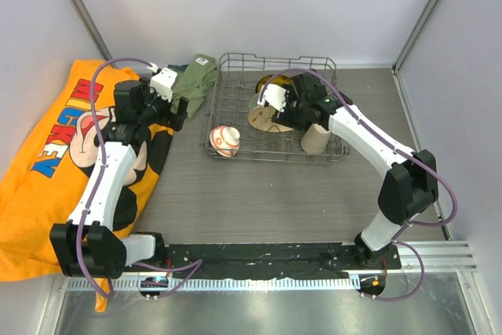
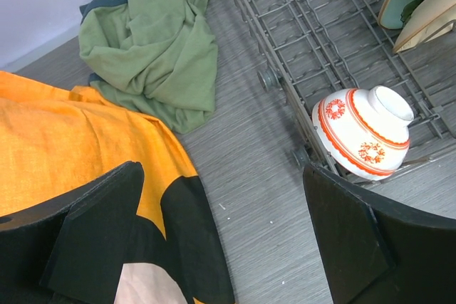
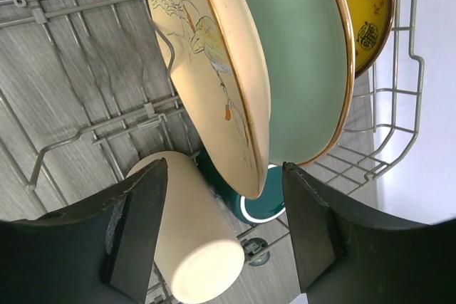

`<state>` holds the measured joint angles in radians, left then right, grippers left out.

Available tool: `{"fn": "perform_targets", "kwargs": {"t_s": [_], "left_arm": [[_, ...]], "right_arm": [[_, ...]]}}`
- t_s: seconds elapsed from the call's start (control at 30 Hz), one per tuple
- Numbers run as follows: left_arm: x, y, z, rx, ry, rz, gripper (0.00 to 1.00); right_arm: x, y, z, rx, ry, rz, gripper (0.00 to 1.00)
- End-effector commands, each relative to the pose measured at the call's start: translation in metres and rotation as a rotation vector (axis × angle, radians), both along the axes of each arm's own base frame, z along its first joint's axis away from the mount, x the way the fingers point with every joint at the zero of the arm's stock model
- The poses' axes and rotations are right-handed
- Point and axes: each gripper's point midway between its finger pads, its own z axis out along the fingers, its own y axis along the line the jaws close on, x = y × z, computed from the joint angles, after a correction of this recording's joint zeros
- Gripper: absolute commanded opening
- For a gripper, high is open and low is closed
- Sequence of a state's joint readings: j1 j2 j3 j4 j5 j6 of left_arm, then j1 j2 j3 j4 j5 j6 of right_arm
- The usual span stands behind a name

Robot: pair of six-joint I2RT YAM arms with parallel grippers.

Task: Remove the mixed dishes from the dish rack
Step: Pick up the plate from the dish rack.

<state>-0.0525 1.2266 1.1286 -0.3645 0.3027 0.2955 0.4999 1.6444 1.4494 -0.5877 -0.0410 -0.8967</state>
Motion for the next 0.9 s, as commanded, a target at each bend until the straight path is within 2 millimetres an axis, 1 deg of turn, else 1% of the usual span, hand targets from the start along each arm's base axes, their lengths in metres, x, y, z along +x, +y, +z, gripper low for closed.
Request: {"fn": "perform_targets", "kwargs": {"t_s": [0.0, 0.07, 0.1, 0.13, 0.17, 0.33, 0.57, 0.67, 0.8, 0.87], "left_arm": [[0.009, 0.001, 0.008, 0.016, -0.052, 0.003, 1.0], [0.01, 0.002, 0.007, 0.022, -0.055, 0.008, 1.0], [0.01, 0.003, 0.005, 0.026, -0.051, 0.01, 1.0], [0.011, 0.003, 0.005, 0.027, -0.05, 0.009, 1.0], [0.011, 0.004, 0.005, 0.032, -0.051, 0.012, 1.0], [0.012, 0.005, 0.007, 0.036, -0.061, 0.017, 1.0], [0.015, 0.007, 0.009, 0.044, -0.071, 0.025, 1.0], [0.015, 0.007, 0.008, 0.047, -0.07, 0.027, 1.0], [0.015, 0.008, 0.005, 0.051, -0.066, 0.03, 1.0], [0.015, 0.009, 0.005, 0.055, -0.067, 0.033, 1.0]], "right_arm": [[0.02, 0.008, 0.027, 0.005, -0.11, 0.006, 0.69], [0.023, 0.011, 0.025, 0.001, -0.111, 0.013, 0.69], [0.026, 0.007, 0.025, -0.023, -0.124, -0.01, 0.69], [0.028, 0.007, 0.026, -0.026, -0.132, -0.009, 0.68], [0.03, 0.008, 0.023, -0.032, -0.129, -0.01, 0.68], [0.039, 0.01, 0.023, -0.044, -0.149, -0.011, 0.66], [0.048, 0.014, 0.017, -0.065, -0.148, -0.005, 0.65], [0.05, 0.016, 0.014, -0.071, -0.144, -0.005, 0.62], [0.052, 0.017, 0.008, -0.08, -0.137, -0.005, 0.55], [0.052, 0.018, 0.007, -0.083, -0.135, -0.004, 0.53]]}}
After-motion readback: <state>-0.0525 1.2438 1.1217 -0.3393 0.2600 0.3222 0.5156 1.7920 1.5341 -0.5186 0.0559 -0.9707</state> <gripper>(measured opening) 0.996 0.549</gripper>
